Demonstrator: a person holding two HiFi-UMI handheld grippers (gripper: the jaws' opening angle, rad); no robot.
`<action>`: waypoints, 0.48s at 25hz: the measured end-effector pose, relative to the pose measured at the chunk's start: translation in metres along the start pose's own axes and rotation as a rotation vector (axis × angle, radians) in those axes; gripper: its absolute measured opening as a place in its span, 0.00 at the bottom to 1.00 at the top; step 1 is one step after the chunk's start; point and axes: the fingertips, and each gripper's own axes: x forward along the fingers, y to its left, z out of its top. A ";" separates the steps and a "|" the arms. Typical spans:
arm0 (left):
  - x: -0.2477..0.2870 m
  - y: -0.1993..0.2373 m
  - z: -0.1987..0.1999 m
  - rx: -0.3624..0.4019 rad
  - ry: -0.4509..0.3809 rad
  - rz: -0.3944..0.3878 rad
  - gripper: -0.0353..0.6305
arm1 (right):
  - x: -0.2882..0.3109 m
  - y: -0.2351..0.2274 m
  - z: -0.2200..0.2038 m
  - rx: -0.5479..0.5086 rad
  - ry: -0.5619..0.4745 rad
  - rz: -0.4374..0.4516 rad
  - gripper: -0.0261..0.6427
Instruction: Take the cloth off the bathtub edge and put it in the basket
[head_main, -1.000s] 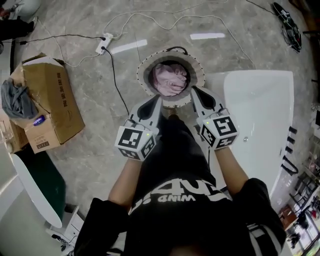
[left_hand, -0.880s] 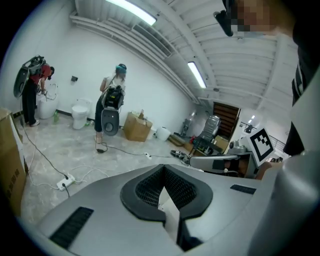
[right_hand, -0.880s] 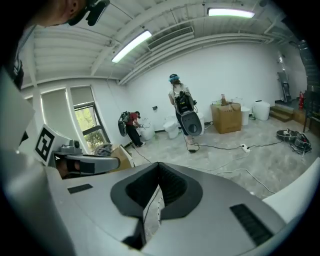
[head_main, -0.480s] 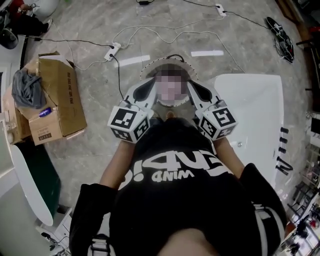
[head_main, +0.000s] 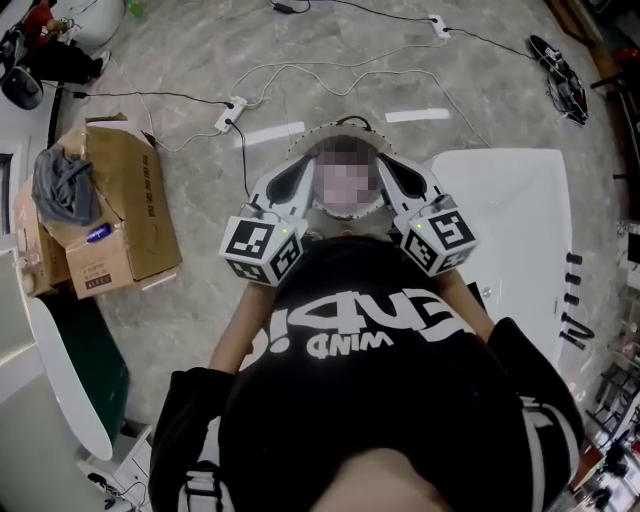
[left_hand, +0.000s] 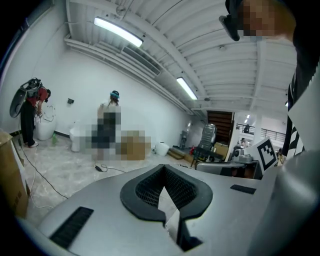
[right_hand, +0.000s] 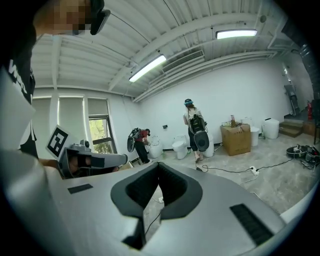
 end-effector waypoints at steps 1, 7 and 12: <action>0.000 0.001 0.002 0.005 -0.004 0.003 0.07 | 0.002 0.000 0.001 -0.002 -0.001 0.002 0.06; 0.004 0.007 0.013 0.019 -0.024 0.017 0.07 | 0.007 -0.006 0.006 -0.001 -0.008 -0.002 0.06; 0.005 0.013 0.013 0.010 -0.019 0.029 0.07 | 0.010 -0.009 0.005 -0.007 0.001 -0.013 0.06</action>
